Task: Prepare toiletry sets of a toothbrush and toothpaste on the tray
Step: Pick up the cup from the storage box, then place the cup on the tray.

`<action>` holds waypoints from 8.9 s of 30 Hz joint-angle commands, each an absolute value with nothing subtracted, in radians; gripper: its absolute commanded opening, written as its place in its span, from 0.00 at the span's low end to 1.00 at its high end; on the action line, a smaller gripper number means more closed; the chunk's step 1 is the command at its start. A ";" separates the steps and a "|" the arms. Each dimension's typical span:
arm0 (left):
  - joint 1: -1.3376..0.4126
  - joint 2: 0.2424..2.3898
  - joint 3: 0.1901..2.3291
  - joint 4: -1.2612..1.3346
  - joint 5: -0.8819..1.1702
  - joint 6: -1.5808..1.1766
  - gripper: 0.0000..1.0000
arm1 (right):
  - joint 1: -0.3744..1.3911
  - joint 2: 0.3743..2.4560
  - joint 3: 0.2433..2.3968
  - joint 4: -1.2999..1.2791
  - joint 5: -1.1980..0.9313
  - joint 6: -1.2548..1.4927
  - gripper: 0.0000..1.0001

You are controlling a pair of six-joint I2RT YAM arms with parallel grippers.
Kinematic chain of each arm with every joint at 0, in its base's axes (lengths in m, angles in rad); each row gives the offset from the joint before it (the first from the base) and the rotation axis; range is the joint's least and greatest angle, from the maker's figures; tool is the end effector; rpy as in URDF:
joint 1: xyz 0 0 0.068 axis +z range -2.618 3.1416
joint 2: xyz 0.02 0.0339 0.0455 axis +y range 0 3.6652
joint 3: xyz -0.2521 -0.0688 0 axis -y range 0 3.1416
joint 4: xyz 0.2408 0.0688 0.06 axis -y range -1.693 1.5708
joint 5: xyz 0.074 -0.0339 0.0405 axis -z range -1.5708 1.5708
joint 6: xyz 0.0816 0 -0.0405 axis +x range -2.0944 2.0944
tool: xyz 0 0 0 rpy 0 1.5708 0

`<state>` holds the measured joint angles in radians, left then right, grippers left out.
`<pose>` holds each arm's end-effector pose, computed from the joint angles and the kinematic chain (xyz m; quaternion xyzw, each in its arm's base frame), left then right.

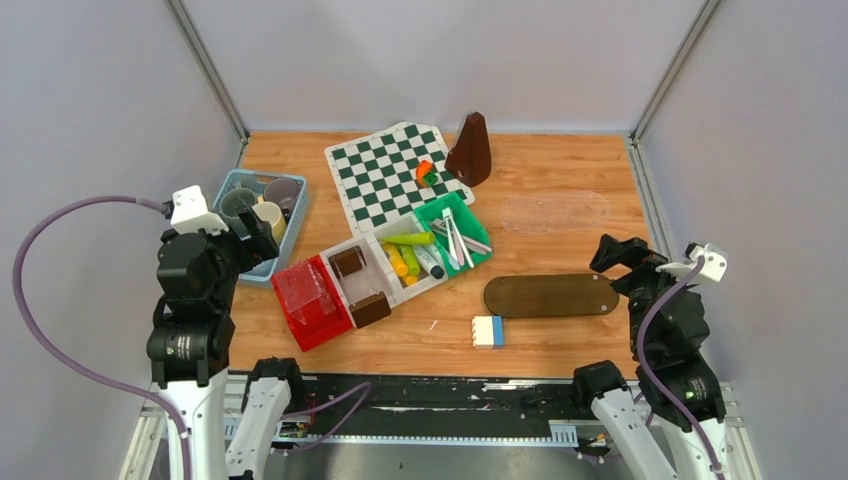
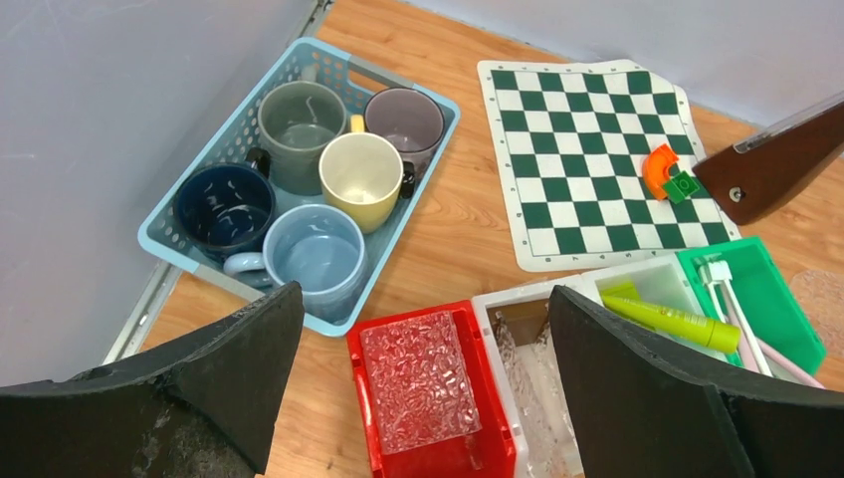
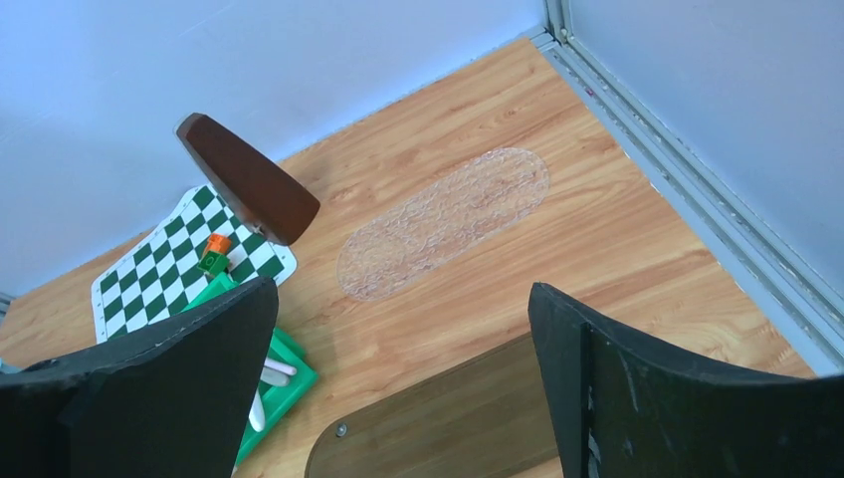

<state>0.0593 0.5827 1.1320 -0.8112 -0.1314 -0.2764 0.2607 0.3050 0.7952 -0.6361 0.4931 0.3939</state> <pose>0.1323 0.0186 0.3890 -0.1717 0.7739 -0.0140 0.6095 0.1144 -0.0095 0.3343 0.2080 0.7216 0.0289 0.6596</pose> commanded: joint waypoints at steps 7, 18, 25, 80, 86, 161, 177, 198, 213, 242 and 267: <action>0.063 0.715 1.183 -0.818 -0.194 -0.325 1.00 | 0.291 0.217 0.701 -0.529 0.502 0.361 1.00; 0.063 0.978 1.251 -0.819 -0.320 -0.311 1.00 | 0.352 0.191 0.677 -0.505 0.489 0.348 1.00; 0.084 1.161 1.332 -0.799 -0.374 -0.247 0.97 | 0.374 0.179 0.667 -0.493 0.476 0.338 1.00; 0.259 1.797 1.422 -0.708 -0.184 -0.244 0.46 | 0.383 0.117 0.644 -0.462 0.451 0.314 1.00; 0.258 1.818 1.422 -0.713 -0.166 -0.241 0.31 | 0.383 0.112 0.643 -0.463 0.451 0.314 1.00; -0.630 1.614 1.751 -1.004 0.120 0.262 0.00 | 0.659 1.013 1.205 -0.563 -0.606 -0.536 0.95; -0.806 1.679 1.819 -1.078 0.071 0.266 0.00 | 0.952 1.221 1.294 -0.657 -0.350 -0.776 0.76; -0.885 1.701 1.836 -1.126 0.068 0.303 0.00 | 1.014 1.383 1.293 -0.744 -0.154 -0.820 0.50; -0.896 1.704 1.862 -1.144 0.090 0.363 0.00 | 1.029 1.359 1.255 -0.749 -0.149 -0.820 0.00; -0.589 1.254 1.611 -0.666 -0.342 0.061 1.00 | 0.718 1.271 1.312 -0.766 -0.110 -0.603 0.00; -0.320 0.945 1.108 -0.487 -0.510 -0.065 1.00 | 0.024 1.629 1.609 -0.784 -0.078 0.018 0.00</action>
